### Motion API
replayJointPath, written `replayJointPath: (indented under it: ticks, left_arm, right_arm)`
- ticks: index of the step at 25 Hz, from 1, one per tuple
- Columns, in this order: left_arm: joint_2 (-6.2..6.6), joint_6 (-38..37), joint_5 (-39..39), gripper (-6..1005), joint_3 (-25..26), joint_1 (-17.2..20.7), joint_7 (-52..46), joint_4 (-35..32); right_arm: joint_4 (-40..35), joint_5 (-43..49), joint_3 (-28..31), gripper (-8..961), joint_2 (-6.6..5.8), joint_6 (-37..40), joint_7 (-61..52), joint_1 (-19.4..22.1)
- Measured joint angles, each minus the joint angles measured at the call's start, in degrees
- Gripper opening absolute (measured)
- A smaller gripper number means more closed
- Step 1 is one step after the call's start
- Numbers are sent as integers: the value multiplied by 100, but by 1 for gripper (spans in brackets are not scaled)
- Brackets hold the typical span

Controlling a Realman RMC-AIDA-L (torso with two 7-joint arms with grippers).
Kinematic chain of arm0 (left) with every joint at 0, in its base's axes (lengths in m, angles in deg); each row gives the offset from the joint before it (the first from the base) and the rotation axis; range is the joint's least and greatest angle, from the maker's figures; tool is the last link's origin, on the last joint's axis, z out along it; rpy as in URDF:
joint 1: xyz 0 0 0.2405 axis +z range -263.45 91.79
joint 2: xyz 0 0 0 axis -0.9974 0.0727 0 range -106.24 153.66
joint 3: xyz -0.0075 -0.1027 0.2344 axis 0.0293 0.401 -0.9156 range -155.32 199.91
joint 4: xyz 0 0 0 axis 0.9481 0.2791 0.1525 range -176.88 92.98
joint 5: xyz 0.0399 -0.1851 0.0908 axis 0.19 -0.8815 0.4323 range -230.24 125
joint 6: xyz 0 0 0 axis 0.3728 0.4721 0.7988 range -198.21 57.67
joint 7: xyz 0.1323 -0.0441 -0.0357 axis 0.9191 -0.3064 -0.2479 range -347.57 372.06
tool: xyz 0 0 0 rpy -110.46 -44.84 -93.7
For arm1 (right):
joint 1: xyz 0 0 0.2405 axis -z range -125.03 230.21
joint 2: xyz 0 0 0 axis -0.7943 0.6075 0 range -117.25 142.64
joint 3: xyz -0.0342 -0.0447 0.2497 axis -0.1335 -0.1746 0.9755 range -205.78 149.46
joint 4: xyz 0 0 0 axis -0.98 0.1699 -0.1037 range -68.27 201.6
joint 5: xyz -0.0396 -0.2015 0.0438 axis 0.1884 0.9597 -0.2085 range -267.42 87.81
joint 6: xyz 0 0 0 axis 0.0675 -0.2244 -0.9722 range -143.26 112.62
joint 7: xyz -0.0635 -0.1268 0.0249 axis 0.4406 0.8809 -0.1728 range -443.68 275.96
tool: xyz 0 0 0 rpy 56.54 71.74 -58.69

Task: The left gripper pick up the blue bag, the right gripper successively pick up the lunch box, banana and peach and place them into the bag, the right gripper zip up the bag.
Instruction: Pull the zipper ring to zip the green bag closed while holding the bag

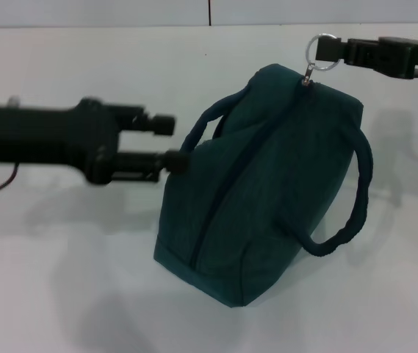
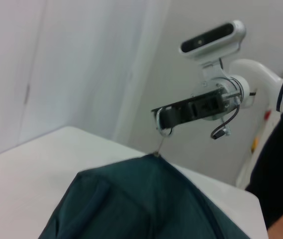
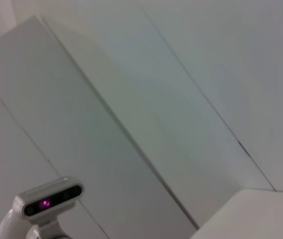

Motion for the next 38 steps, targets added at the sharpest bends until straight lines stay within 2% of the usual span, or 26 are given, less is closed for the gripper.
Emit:
replayJointPath:
  ticks: [5,7,12,17,20,22,34,38]
  left_arm:
    - [10,245,132,597,-531,-383,-1430,-872]
    - [12,361,309,623,-852,-511,-2010,-1417]
    - [20,473,1227,648,-1543,-1113,-3946,-2753]
    - [-3,661,2372,646,-2406,-1464,-5059,-3320]
    - [-5,708,2835,644,-2837,-1587,-5447,-3366]
    - [-8,709,2926,643,-2941,-1635,-5575,-3359]
    - [0,708,2481,637,-2889,-1661,-5750,-3309]
    - [-17,762,2485,635,-2880,-1658,-5755,-3091]
  right_arm:
    - [239,-254,31,31,-8,-39,188,-17]
    - [270,-286,55,32,0,-53,237,-18]
    - [287,-291,51,33,4,-84,300,-30]
    - [359,-328,35,34,11,-102,365,-37]
    - [440,-366,53,34,12,-89,396,-61]
    - [453,-369,58,35,12,-85,405,-68]
    - [500,-370,30,37,12,-100,420,-76]
    - [503,-370,34,38,12,-93,430,-76]
